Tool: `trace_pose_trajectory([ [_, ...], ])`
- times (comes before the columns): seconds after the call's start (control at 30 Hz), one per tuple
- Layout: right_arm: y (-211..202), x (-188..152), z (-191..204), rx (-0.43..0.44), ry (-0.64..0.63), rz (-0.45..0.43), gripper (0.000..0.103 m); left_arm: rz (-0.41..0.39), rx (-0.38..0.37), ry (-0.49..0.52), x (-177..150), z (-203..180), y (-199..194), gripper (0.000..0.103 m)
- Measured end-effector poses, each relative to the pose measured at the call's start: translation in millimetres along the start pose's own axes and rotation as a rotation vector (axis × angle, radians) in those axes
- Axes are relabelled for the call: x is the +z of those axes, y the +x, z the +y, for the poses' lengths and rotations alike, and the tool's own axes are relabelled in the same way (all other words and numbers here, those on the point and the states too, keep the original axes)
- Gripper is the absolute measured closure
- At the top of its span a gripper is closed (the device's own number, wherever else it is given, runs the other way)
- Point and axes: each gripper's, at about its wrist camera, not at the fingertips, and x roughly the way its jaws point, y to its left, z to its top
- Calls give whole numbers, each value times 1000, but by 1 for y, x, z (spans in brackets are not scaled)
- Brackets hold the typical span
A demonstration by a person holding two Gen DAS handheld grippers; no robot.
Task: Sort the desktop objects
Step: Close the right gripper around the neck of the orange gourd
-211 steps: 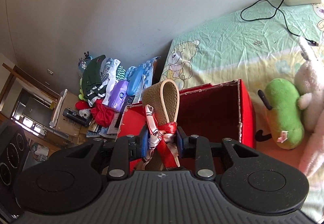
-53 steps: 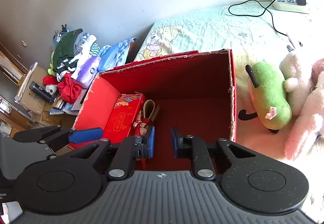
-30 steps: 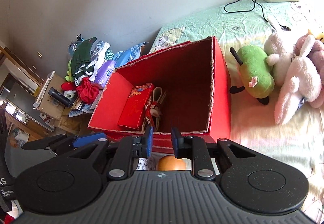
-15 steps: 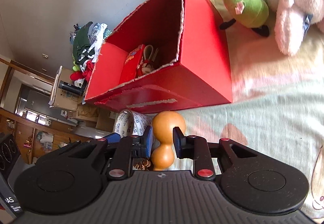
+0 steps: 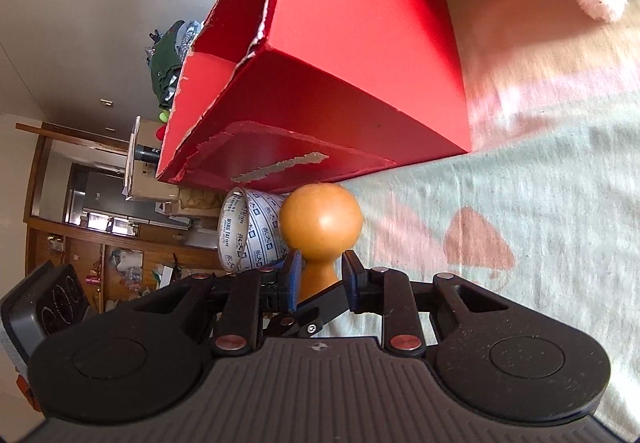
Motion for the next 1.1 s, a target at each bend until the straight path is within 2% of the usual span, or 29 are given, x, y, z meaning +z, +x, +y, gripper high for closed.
trace_pose_trajectory([
  [0.23,15,8,7,2,-54,55,76,36,-18,-42,3,8,16,42],
  [0.4,26,9,4,-13,-73,82,73,65,-23,-29,5,1,26,53],
  [0.63,20,7,-2,-7,-96,77,71,73,-26,-15,6,-1,26,53],
  [0.87,-10,5,-25,-22,-96,53,70,73,-88,35,6,-28,25,53],
  [1.1,-47,-3,-51,-70,-44,-23,68,62,-163,141,3,-74,28,52],
])
